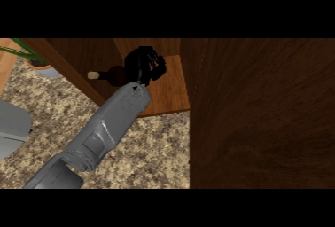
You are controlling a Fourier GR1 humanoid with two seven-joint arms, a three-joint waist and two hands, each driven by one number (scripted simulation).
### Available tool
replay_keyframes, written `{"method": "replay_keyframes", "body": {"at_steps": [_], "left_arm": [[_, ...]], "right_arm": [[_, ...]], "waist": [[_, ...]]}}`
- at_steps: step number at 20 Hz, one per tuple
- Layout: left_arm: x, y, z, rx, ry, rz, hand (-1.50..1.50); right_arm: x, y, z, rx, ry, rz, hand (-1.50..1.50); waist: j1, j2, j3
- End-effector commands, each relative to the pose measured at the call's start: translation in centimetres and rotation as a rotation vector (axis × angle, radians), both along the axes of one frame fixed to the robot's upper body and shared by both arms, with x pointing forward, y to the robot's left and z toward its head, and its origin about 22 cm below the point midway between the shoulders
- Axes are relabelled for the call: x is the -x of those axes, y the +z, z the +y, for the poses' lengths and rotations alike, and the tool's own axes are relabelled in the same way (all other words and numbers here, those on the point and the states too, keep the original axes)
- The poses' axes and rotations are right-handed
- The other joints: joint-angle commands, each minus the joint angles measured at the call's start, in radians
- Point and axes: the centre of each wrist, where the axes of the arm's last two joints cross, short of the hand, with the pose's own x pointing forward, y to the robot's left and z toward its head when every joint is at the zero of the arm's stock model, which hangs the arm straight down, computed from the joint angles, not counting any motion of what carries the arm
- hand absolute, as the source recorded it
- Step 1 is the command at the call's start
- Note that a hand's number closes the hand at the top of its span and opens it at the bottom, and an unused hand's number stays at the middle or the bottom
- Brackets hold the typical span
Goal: Pick up the wine, place it into the cabinet and close the cabinet
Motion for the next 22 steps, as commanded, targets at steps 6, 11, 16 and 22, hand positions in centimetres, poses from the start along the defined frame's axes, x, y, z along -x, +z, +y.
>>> {"method": "replay_keyframes", "body": {"at_steps": [6, 11, 16, 22], "left_arm": [[0.9, -2.6, 1.2, -0.070, 0.064, 0.117, -1.50], [0.6, -2.2, 1.2, -0.072, 0.052, 0.121, -1.50], [1.1, -2.3, 0.4, 0.053, 0.034, 0.054, -1.50], [1.1, -1.4, 0.0, 0.168, -0.061, -0.006, -1.50]], "right_arm": [[0.7, 1.4, -0.2, -0.032, 0.034, -0.013, -1.50], [0.4, 1.1, -0.4, -0.035, 0.029, -0.021, -1.50], [1.5, 1.8, -0.1, -0.045, 0.026, -0.009, -1.50], [0.9, 0.5, 0.2, -0.057, 0.008, 0.025, -1.50]], "waist": [[-0.004, 0.013, -0.005], [0.009, 0.017, -0.006], [0.019, 0.007, -0.008], [0.054, -0.002, -0.007]]}}
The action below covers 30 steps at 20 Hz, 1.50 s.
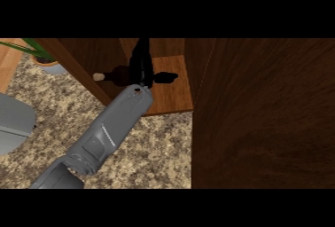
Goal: Pick up the wine, place it into the cabinet and close the cabinet
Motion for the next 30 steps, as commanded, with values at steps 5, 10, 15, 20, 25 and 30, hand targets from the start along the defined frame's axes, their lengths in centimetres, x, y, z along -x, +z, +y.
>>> {"method": "replay_keyframes", "body": {"at_steps": [5, 10, 15, 20, 25, 30], "left_arm": [[1.2, -1.7, 0.8, 0.131, 0.006, -0.070, -1.50], [1.6, -1.4, 0.6, 0.235, 0.005, -0.144, -1.50], [2.1, -1.2, 0.8, 0.370, -0.027, -0.180, -1.50], [3.1, -1.8, 1.0, 0.456, -0.096, -0.196, -1.50], [4.8, -0.5, -1.1, 0.505, -0.177, -0.191, -1.50], [7.4, -1.7, -1.6, 0.535, -0.255, -0.183, -1.50]], "right_arm": [[2.1, 2.4, 0.0, -0.027, 0.006, -0.020, -1.50], [1.5, 2.3, 0.2, -0.020, -0.017, -0.016, -1.50], [0.7, 1.4, 0.3, -0.026, -0.032, -0.002, -1.50], [2.8, 3.8, 0.3, -0.044, -0.043, 0.007, -1.50], [3.6, 3.7, 0.2, -0.018, -0.036, 0.003, -1.50], [3.5, 4.5, 0.4, -0.014, -0.051, -0.004, -1.50]], "waist": [[0.017, -0.007, -0.003], [0.039, -0.011, -0.003], [0.077, -0.019, -0.002], [0.087, -0.026, -0.002], [0.101, -0.037, -0.001], [0.108, -0.036, -0.001]]}}
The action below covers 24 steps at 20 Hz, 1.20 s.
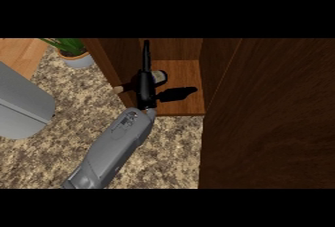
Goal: Pick up the wine, place it into the cabinet and close the cabinet
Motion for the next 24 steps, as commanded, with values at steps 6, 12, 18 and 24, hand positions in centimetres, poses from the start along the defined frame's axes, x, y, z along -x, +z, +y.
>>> {"method": "replay_keyframes", "body": {"at_steps": [6, 12, 18, 24], "left_arm": [[5.8, -0.4, -0.5, 0.124, -0.135, -0.002, -1.50], [9.1, 0.5, 3.5, 0.145, -0.156, -0.004, -1.50], [12.5, 2.9, 7.4, 0.119, -0.207, -0.002, -1.50], [15.8, 3.2, 11.8, 0.127, -0.218, -0.021, -1.50]], "right_arm": [[0.9, 3.5, -0.8, 0.024, -0.048, -0.076, -1.50], [1.8, 3.1, -0.1, 0.053, -0.050, -0.054, -1.50], [0.2, 3.2, -0.4, 0.080, -0.071, -0.062, -1.50], [1.3, 4.5, -1.4, 0.107, -0.046, -0.066, -1.50]], "waist": [[0.030, -0.004, 0.000], [0.019, -0.004, 0.000], [0.028, -0.002, 0.001], [0.021, -0.001, 0.000]]}}
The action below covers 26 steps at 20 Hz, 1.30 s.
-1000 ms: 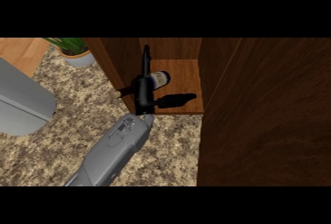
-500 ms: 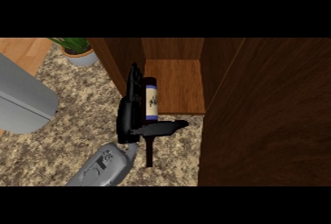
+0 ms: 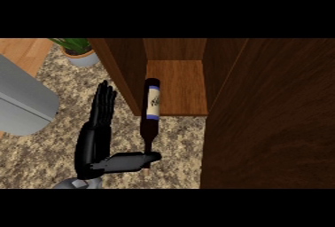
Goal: Pick up the wine, place it into the cabinet and close the cabinet
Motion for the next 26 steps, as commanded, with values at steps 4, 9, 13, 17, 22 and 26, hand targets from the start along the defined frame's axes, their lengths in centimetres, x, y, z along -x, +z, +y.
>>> {"method": "replay_keyframes", "body": {"at_steps": [4, 9, 13, 17, 22, 26], "left_arm": [[3.2, 1.9, 4.1, 0.042, -0.138, 0.001, -1.50], [5.0, -0.7, 6.9, 0.046, -0.216, 0.009, 1.50], [6.0, -0.3, 7.7, 0.034, -0.199, 0.004, 1.50], [5.4, 0.5, 11.5, 0.035, -0.182, 0.001, 1.50], [6.3, 0.9, 12.9, 0.025, -0.216, 0.012, 1.50], [5.7, 1.0, 14.1, 0.028, -0.200, -0.010, 1.50]], "right_arm": [[2.4, 2.8, -0.2, 0.069, 0.131, -0.012, 1.50], [1.9, 2.5, -0.7, 0.206, 0.257, 0.004, 1.50], [3.1, 2.6, -1.4, 0.223, 0.264, -0.025, 1.50], [3.6, 2.6, -0.7, 0.177, 0.272, -0.041, 1.50], [1.8, 1.0, 0.3, 0.052, 0.360, 0.014, 1.50], [2.1, 1.8, 0.7, 0.050, 0.468, 0.004, 1.50]], "waist": [[-0.003, 0.001, -0.001], [-0.001, 0.003, -0.001], [-0.012, 0.001, 0.000], [-0.011, 0.001, 0.000], [0.004, 0.004, 0.000], [0.000, 0.005, -0.001]]}}
